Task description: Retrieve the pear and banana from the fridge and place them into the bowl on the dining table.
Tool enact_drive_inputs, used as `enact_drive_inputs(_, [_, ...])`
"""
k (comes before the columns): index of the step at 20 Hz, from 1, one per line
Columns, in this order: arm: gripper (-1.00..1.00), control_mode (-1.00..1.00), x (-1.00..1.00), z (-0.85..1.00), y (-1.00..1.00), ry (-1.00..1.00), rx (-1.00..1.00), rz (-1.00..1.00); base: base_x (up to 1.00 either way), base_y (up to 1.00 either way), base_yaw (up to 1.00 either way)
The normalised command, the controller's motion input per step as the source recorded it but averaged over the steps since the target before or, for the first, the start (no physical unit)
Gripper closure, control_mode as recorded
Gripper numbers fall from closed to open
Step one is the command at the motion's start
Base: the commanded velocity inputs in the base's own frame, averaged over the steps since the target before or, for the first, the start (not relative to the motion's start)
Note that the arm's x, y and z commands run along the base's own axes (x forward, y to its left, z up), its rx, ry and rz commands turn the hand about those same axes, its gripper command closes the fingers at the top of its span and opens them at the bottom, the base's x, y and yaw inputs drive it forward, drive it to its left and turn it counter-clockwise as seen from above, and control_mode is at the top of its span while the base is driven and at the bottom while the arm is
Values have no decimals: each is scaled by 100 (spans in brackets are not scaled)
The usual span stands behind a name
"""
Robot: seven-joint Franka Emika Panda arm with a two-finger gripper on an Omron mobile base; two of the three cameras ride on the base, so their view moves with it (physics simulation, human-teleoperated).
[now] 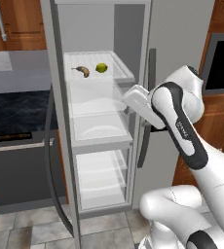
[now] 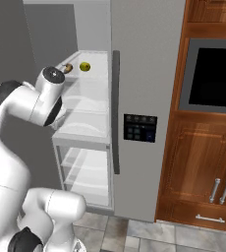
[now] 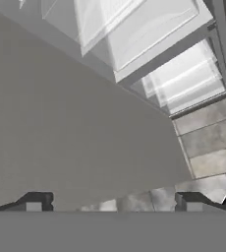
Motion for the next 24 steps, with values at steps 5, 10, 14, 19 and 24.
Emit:
enact_drive_inputs(5, [-100, -100, -36, -16, -77, -28, -45, 2, 0, 0, 0])
enact_drive_inputs(10, [-100, -100, -56, -24, -49, -34, -29, 9, 0, 0, 0])
enact_drive_inputs(14, [-100, -100, -46, 0, -49, -20, -21, 15, 0, 0, 0])
enact_drive_inputs(19, [-100, -100, -37, 1, -10, -1, -9, 11, 0, 0, 0])
enact_drive_inputs(24, [-100, -100, -32, 24, 1, 1, -9, 3, 0, 0, 0])
